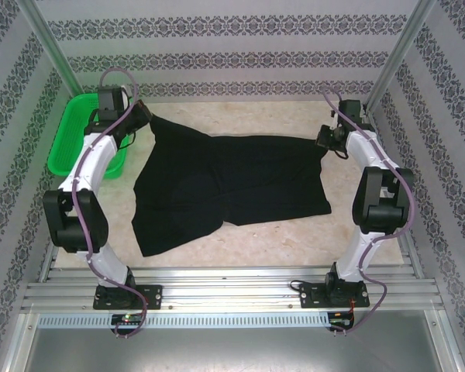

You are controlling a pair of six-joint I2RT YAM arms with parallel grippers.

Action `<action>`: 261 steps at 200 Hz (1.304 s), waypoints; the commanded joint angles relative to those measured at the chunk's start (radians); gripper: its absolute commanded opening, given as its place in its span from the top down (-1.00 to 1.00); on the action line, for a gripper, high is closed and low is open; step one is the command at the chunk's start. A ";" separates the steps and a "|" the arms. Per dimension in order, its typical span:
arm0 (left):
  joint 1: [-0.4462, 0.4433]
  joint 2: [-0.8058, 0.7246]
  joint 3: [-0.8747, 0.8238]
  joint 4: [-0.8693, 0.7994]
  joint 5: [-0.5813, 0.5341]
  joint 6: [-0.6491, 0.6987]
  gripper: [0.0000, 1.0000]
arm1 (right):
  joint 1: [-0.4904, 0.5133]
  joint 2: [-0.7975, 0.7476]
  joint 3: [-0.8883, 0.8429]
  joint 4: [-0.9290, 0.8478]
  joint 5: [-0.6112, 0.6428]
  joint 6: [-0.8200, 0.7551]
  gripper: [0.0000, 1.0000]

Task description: Fold and stack the t-shirts

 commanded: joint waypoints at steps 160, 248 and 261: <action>0.029 -0.635 -0.585 -0.104 -0.168 -0.100 1.00 | -0.039 -0.233 -0.296 -0.011 0.074 0.012 1.00; 0.030 -0.784 -0.772 -0.251 -0.300 -0.223 1.00 | -0.063 -0.198 -0.331 -0.075 0.108 0.064 1.00; 0.029 -0.788 -0.800 -0.256 -0.304 -0.241 1.00 | -0.063 -0.196 -0.338 -0.080 0.103 0.070 1.00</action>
